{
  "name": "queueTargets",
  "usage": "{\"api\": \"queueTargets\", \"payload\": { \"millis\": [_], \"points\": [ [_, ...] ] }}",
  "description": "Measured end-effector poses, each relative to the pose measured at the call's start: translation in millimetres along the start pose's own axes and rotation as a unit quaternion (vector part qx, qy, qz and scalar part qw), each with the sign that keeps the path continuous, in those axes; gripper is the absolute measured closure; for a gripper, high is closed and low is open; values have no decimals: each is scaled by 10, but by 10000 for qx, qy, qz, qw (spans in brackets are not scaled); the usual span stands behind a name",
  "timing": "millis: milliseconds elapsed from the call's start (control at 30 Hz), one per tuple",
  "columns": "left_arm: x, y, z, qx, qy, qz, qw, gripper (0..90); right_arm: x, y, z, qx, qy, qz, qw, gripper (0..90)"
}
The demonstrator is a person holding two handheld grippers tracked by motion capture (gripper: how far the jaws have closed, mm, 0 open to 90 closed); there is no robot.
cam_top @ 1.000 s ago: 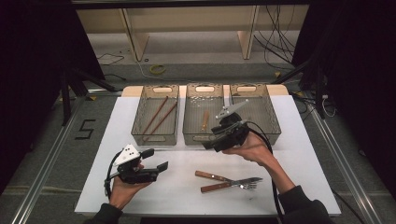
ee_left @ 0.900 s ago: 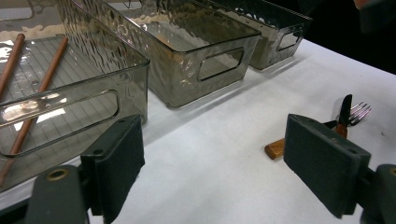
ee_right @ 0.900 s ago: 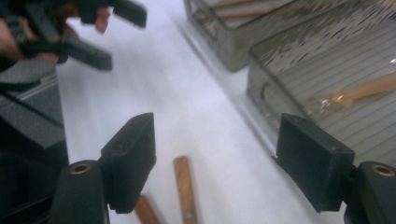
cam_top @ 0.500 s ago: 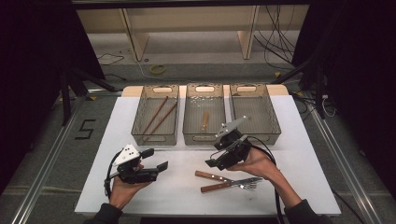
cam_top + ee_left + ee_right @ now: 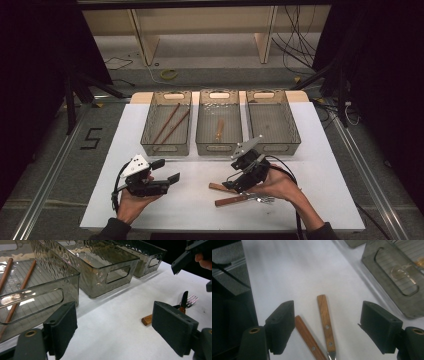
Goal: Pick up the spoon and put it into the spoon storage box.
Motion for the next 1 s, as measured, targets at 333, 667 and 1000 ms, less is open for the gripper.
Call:
{"api": "queueTargets", "payload": {
  "millis": [333,667,1000],
  "points": [
    [-6,-3,3,2,24,3,10000,196,139,-118,84,-122,114,302,9994,275],
    [-9,-5,0,-9,19,0,10000,196,254,-186,142,-116,377,567,9976,275],
    [-8,3,0,-14,19,-7,10000,196,318,-231,166,-96,445,736,9962,275]
  ]
}}
Point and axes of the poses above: each handheld gripper's, and its own axes: y roughly backward along the jaws, x roughly out of its underside, z roughly to its left, the point moved 10 cm from there along -y, roughly forward along the jaws, and after that the axes turned 7 degrees about -y, right-handed, at the moved point
